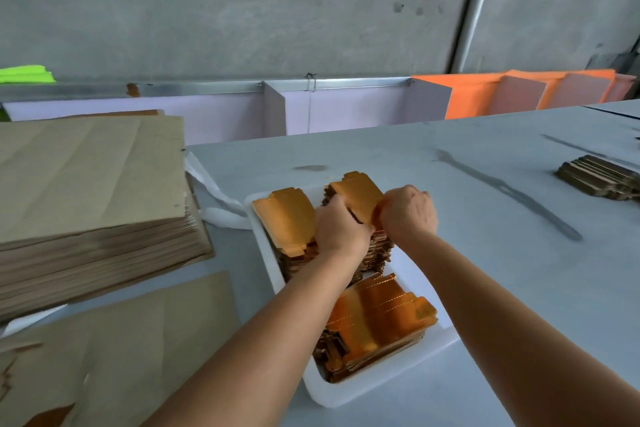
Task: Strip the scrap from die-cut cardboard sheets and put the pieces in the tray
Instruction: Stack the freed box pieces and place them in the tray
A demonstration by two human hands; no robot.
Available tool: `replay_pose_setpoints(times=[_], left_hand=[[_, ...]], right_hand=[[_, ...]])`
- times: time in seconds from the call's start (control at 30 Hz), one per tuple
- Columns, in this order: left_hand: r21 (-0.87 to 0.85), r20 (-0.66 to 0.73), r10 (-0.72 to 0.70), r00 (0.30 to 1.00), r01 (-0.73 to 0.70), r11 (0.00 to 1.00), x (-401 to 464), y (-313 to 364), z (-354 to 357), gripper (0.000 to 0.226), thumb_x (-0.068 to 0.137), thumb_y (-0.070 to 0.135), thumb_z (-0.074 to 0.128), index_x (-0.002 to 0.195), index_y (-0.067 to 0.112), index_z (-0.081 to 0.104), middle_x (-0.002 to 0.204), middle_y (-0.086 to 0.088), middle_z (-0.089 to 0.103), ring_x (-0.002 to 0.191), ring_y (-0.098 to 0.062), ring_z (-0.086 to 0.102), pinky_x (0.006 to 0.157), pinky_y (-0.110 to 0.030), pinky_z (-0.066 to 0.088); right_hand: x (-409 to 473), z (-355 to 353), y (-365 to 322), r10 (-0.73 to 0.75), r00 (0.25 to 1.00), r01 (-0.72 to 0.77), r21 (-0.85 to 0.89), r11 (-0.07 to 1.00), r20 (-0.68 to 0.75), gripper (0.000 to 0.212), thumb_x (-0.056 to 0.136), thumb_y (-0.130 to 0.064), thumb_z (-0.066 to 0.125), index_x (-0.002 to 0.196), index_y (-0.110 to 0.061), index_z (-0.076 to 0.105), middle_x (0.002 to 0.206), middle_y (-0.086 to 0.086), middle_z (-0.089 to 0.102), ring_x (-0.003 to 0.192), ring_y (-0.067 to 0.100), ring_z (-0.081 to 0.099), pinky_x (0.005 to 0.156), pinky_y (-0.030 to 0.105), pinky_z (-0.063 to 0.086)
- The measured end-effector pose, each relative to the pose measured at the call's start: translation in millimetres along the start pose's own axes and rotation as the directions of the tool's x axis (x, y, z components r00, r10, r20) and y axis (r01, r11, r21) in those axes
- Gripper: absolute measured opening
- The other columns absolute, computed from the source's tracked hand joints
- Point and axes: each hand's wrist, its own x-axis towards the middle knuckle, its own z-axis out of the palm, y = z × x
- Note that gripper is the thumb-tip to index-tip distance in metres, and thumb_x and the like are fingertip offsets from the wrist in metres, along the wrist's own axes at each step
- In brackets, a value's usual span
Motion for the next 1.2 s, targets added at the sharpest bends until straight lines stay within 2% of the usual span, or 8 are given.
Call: replay_pose_setpoints(times=[0.27,0.43,0.57,0.63,0.7,0.8,1.0,1.2], left_hand=[[0.18,-0.101,0.309,0.946,-0.288,0.941,-101.1,-9.5,-78.5,0.041,0.091,0.02,0.061,0.129,0.016,0.046,0.125,-0.003,0.042,0.115,-0.017,0.046,0.088,-0.02,0.037],[0.493,0.125,0.427,0.895,-0.43,0.756,-203.4,-74.2,-153.9,0.042,0.081,0.035,0.067,0.118,0.018,0.055,0.127,-0.004,0.047,0.113,-0.018,0.049,0.093,-0.026,0.044],[0.773,0.29,0.107,0.951,-0.299,0.56,-263.4,-121.5,-193.3,0.052,0.062,0.066,0.057,0.103,0.035,0.066,0.125,-0.007,0.053,0.104,-0.017,0.062,0.085,-0.023,0.051],[0.784,0.323,0.061,0.945,-0.303,0.542,-277.9,-151.6,-211.0,0.06,0.082,0.056,0.052,0.136,0.032,0.043,0.153,-0.018,0.008,0.142,-0.027,0.021,0.114,-0.044,0.021],[0.78,0.32,0.004,0.947,-0.266,0.567,-290.9,-180.4,-231.4,0.08,0.086,0.065,0.045,0.148,0.029,0.01,0.152,-0.009,-0.033,0.141,-0.026,-0.026,0.109,-0.049,-0.018],[0.829,0.257,0.015,0.966,-0.229,0.51,-302.7,-206.2,-267.1,0.082,0.083,0.073,0.036,0.147,0.033,0.002,0.129,-0.004,-0.059,0.119,-0.025,-0.056,0.092,-0.048,-0.036],[0.921,-0.043,-0.117,0.992,0.085,0.379,-299.5,-248.7,-335.0,0.08,0.086,0.072,0.023,0.147,0.036,-0.015,0.136,-0.01,-0.053,0.126,-0.035,-0.044,0.108,-0.059,-0.013],[0.862,-0.146,-0.105,0.984,0.179,0.474,-290.9,-280.9,-380.0,0.056,0.096,0.053,0.028,0.147,0.033,0.013,0.156,-0.008,-0.018,0.144,-0.031,-0.009,0.112,-0.049,0.024]], right_hand=[[-42.9,-28.5,-29.5,-0.273,0.962,0.272,-0.064,0.96,-0.016,0.029,0.09,-0.004,0.049,0.113,-0.009,0.067,0.117,0.021,0.061,0.109,0.04,0.045,0.081,0.037,0.036],[-135.8,-39.2,-77.0,-0.617,0.762,0.64,0.084,0.764,-0.196,0.02,0.087,-0.002,0.055,0.097,-0.001,0.072,0.104,0.022,0.068,0.097,0.042,0.056,0.088,0.041,0.037],[-230.5,-4.8,-108.3,-0.76,0.645,0.753,0.238,0.614,-0.077,0.015,0.078,0.001,0.07,0.092,-0.006,0.074,0.099,0.013,0.07,0.096,0.035,0.059,0.083,0.031,0.041],[-260.9,25.8,-123.1,-0.738,0.636,0.662,0.331,0.672,0.226,0.025,0.086,-0.019,0.068,0.11,-0.015,0.07,0.118,0.004,0.065,0.113,0.024,0.055,0.092,0.023,0.036],[-276.8,56.5,-137.7,-0.662,0.602,0.583,0.32,0.747,0.447,0.042,0.089,-0.035,0.063,0.127,-0.02,0.059,0.133,0.002,0.056,0.121,0.021,0.05,0.1,0.025,0.036],[-284.0,89.4,-172.4,-0.589,0.61,0.527,0.283,0.801,0.53,0.058,0.087,-0.048,0.06,0.135,-0.018,0.046,0.134,0.012,0.051,0.125,0.03,0.046,0.104,0.038,0.037],[-291.7,132.1,-237.8,-0.502,0.619,0.511,0.176,0.841,0.604,0.089,0.079,-0.068,0.055,0.148,-0.026,0.02,0.149,0.016,0.032,0.137,0.037,0.027,0.112,0.049,0.025],[-362.5,130.0,-249.4,-0.72,0.232,0.739,0.363,0.567,0.654,0.089,0.071,-0.072,0.062,0.145,-0.041,0.024,0.149,0.002,0.026,0.138,0.032,0.017,0.113,0.048,0.016]])
